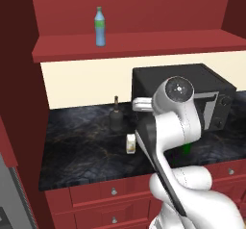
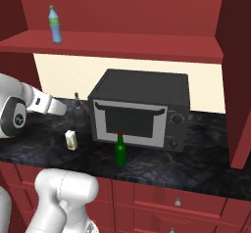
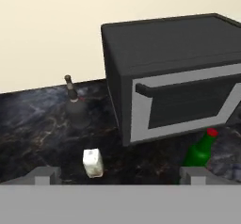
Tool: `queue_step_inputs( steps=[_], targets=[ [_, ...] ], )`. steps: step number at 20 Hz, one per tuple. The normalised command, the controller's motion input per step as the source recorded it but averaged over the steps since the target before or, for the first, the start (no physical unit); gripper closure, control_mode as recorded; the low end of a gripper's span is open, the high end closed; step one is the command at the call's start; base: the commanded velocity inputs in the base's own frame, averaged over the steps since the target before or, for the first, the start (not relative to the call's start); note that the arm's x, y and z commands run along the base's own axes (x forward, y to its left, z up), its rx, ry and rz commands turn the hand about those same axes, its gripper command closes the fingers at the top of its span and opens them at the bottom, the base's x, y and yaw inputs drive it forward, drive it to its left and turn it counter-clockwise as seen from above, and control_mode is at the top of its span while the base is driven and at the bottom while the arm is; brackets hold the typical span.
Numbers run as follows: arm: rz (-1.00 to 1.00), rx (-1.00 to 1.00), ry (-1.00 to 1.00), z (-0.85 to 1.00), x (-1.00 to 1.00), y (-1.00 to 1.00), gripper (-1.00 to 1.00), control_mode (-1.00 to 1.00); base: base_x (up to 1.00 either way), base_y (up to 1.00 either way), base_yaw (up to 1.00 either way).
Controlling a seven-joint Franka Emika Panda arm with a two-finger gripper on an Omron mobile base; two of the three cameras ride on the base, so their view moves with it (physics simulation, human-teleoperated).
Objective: Sort all alcoholic drinks to one cabinet, and non-alcoholic drinks to the other.
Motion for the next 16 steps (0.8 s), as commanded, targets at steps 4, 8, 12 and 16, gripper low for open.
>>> queue_step_inputs(
  steps=[4, 8, 12, 16],
  targets=[
    [-0.19, 0.12, 0.03, -0.59, 0.00, 0.25, -1.00, -1.00, 0.00, 0.00, 0.00],
    [-0.17, 0.11, 0.01, -0.52, 0.01, 0.28, -1.00, -1.00, 0.00, 0.00, 0.00],
    [-0.15, 0.07, 0.00, -0.44, 0.11, 0.35, -1.00, -1.00, 0.00, 0.00, 0.00],
    [-0.14, 0.02, 0.00, -0.44, 0.18, 0.35, -1.00, -1.00, 0.00, 0.00, 0.00]
  ],
)
